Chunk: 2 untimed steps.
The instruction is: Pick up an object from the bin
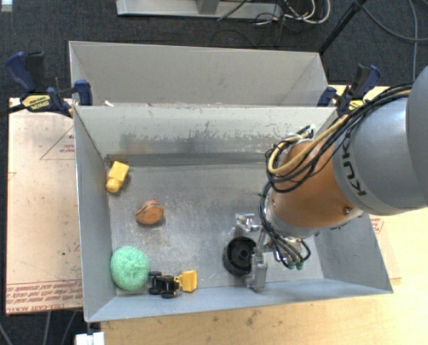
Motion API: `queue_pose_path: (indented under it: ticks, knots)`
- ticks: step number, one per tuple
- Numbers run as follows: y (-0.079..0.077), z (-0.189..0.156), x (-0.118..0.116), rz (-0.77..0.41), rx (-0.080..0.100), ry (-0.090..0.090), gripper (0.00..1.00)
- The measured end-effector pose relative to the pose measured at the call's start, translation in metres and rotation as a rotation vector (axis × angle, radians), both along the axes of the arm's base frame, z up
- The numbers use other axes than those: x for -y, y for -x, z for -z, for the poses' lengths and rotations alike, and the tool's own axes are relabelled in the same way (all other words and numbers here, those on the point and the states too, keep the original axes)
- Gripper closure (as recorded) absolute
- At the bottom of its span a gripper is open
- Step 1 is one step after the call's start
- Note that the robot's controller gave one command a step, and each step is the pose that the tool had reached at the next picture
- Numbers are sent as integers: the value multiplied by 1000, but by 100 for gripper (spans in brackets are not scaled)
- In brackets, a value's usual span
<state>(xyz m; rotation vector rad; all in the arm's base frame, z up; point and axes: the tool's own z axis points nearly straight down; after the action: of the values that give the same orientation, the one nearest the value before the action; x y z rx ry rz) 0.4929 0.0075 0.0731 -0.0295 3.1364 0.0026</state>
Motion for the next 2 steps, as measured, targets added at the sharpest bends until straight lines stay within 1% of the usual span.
queue_pose_path:
  ticks: [1,2]
  knots:
    - [0,1,-2,-41,14,-1,100]
    - [0,1,-2,-41,14,-1,100]
